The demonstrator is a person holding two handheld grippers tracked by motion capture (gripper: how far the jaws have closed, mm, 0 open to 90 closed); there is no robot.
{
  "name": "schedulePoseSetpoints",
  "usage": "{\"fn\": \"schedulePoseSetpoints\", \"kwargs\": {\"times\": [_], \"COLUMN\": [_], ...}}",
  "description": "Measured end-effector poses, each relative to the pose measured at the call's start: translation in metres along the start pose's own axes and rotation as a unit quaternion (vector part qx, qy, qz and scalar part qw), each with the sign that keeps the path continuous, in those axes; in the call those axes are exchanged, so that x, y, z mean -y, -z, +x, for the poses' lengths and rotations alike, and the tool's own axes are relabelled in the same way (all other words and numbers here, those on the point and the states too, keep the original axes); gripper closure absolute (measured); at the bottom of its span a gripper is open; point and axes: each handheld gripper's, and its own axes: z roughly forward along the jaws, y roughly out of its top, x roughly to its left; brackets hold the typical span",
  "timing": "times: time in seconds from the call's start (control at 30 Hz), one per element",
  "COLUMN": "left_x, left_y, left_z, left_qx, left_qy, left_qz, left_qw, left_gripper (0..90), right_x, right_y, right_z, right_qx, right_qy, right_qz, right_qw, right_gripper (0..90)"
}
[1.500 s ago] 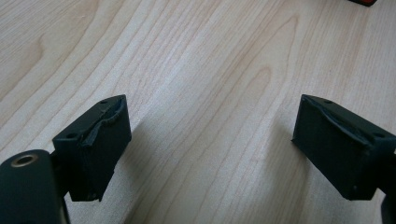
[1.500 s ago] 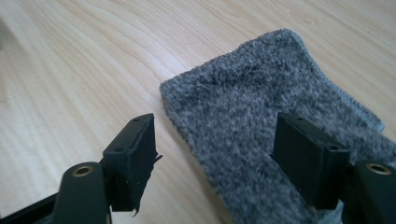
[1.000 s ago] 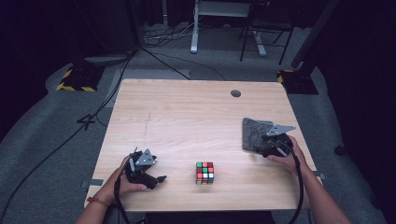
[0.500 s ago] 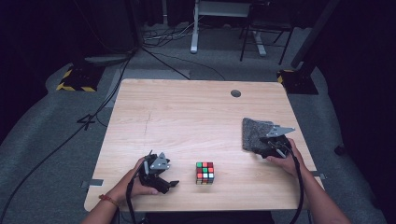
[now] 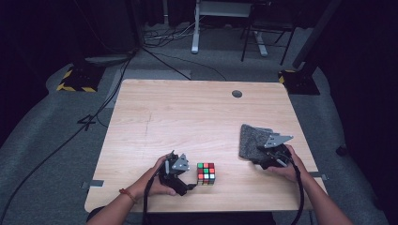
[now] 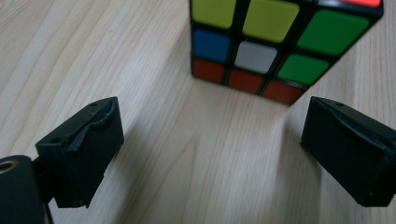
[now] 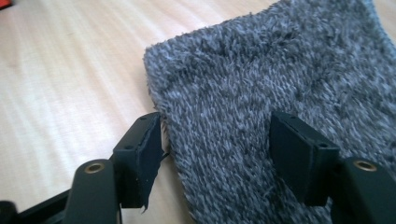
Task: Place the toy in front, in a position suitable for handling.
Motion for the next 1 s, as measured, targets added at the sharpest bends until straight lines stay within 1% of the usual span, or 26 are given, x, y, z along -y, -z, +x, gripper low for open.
{"fn": "schedulePoseSetpoints", "kwargs": {"times": [0.13,0.27,0.37,0.4,0.43,0.47,0.53,0.57,0.63,0.7,0.73,0.8,0.9,0.93,0.97,1.0], "left_x": [-0.008,-0.014,-0.017,-0.018,-0.019,-0.02,-0.023,-0.024,-0.025,-0.028,-0.03,-0.034,-0.036,-0.036,-0.036,-0.036], "left_y": [-0.007,-0.013,-0.015,-0.016,-0.017,-0.018,-0.02,-0.021,-0.022,-0.025,-0.026,-0.029,-0.032,-0.032,-0.031,-0.031], "left_z": [-0.003,-0.004,-0.003,-0.003,-0.003,-0.003,-0.003,-0.003,-0.004,-0.004,-0.005,-0.005,-0.007,-0.007,-0.006,-0.006], "left_qx": [0.006,0.011,0.017,0.019,0.019,0.02,0.023,0.025,0.028,0.031,0.031,0.037,0.044,0.047,0.045,0.045], "left_qy": [-0.005,-0.012,-0.021,-0.022,-0.022,-0.022,-0.028,-0.029,-0.041,-0.046,-0.047,-0.047,-0.053,-0.052,-0.051,-0.047], "left_qz": [0.002,0.002,0.002,0.002,0.004,0.004,0.002,0.001,-0.001,-0.002,-0.004,-0.004,-0.006,-0.008,-0.011,-0.011], "left_qw": [1.0,0.9999,0.9996,0.9996,0.9996,0.9995,0.9993,0.9992,0.9988,0.9985,0.9984,0.9982,0.9976,0.9975,0.9976,0.9978], "left_gripper": [5.4,4.9,4.9,4.9,4.9,4.9,5.1,5.2,5.6,6.6,6.9,8.5,10.1,12.1,14.5,16.7], "right_x": [-0.003,-0.005,-0.007,-0.008,-0.008,-0.008,-0.009,-0.01,-0.013,-0.015,-0.016,-0.017,-0.015,-0.014,-0.013,-0.012], "right_y": [0.0,-0.001,-0.002,-0.001,-0.001,-0.001,0.0,0.002,0.008,0.015,0.018,0.021,0.015,0.013,0.01,0.007], "right_z": [0.011,0.018,0.024,0.027,0.029,0.032,0.036,0.038,0.038,0.037,0.035,0.03,0.024,0.022,0.021,0.019], "right_qx": [-0.016,-0.029,-0.039,-0.046,-0.048,-0.047,-0.059,-0.063,-0.07,-0.059,-0.057,-0.031,0.002,0.005,0.001,0.003], "right_qy": [0.016,0.031,0.042,0.047,0.053,0.058,0.065,0.064,0.064,0.059,0.052,0.035,0.023,0.02,0.016,0.014], "right_qz": [0.009,0.012,0.017,0.02,0.02,0.017,0.013,0.008,-0.006,-0.029,-0.041,-0.052,-0.031,-0.029,-0.026,-0.019], "right_qw": [0.9997,0.999,0.9982,0.9976,0.9972,0.9971,0.9961,0.996,0.9955,0.9961,0.9962,0.9976,0.9992,0.9994,0.9995,0.9997], "right_gripper": [35.7,35.4,35.5,36.0,38.4,39.0,38.6,38.3,38.2,37.2,37.1,35.1,34.1,33.7,33.5,32.7]}}
